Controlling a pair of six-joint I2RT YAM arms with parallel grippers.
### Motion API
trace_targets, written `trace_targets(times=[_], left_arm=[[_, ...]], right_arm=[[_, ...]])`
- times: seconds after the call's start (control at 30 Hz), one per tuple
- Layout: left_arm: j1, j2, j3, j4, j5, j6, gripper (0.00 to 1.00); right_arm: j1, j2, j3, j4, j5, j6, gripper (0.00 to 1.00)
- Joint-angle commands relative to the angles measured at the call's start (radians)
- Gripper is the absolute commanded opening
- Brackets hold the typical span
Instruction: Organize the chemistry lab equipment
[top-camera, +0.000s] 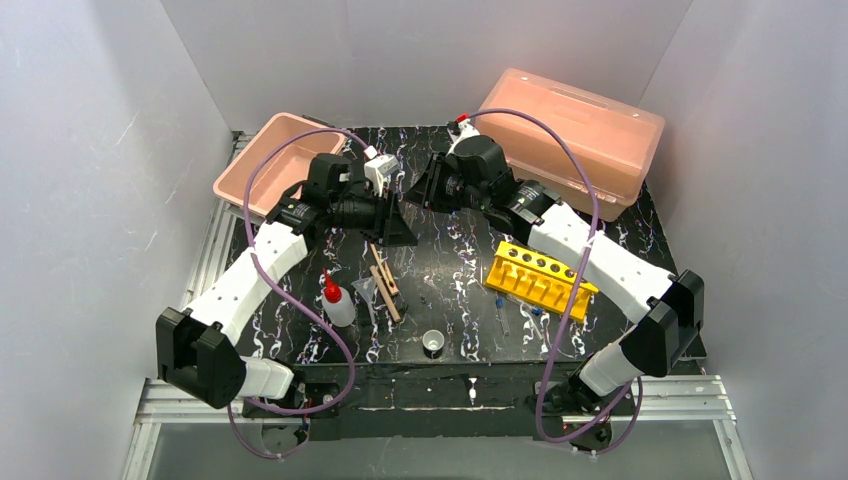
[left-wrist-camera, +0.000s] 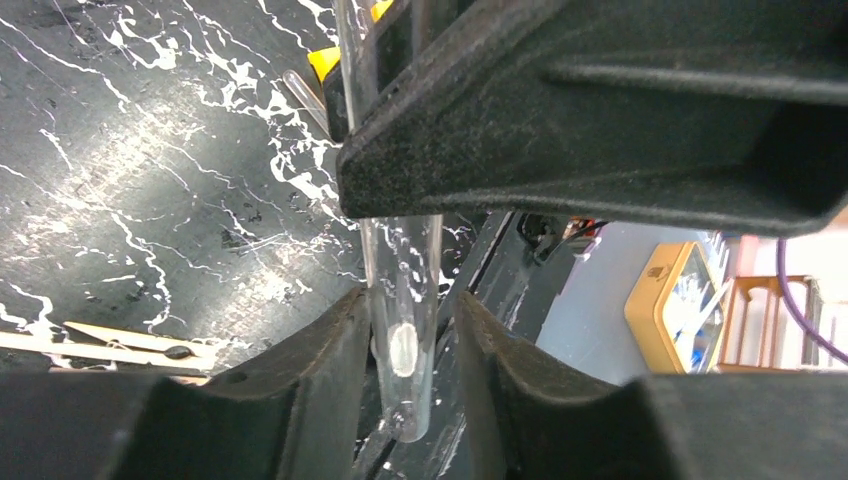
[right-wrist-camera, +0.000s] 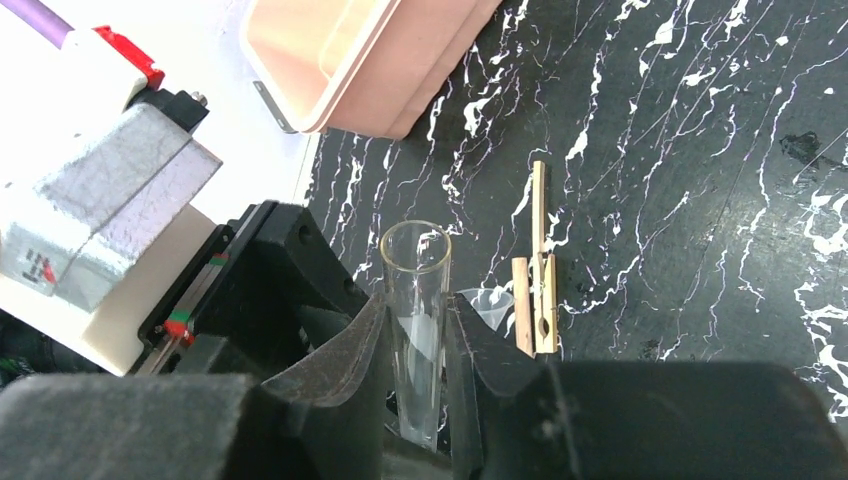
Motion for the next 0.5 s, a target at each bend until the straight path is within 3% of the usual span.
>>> trace_targets(times=[0.0,0.07,0.17,0.2,0.37,0.47], left_arm=[[-0.004,-0.045,0.048,-0.024,0.019,0.012,0.47],[-0.004,-0.045,0.061,-0.043,0.002,0.023,0.6],[-0.003,-0.041,0.096,-0.081,-0.013,0.035,0.96],[-0.002,-0.039,0.115,-0.107,-0.015,0.049,1.0],[0.015,0.008,0.232,-0.296,-0.018,0.141,0.99],[0.053,-0.01,0.235,-0.319,-0.02,0.16,0.99]], right_arm=[[0.01,-0.032,0.039,0.035,0.006,-0.047,0.04],[0.01,-0.051,0.038,0.019,0.025,-0.073,0.03],[0.01,-0.096,0.02,-0.016,0.078,-0.124,0.02],[0.01,-0.118,0.01,-0.033,0.114,-0.153,0.01],[0.01,-0.289,-0.123,-0.067,0.319,-0.272,0.01],[0.009,-0.396,-0.224,-0.059,0.493,-0.311,0.01]])
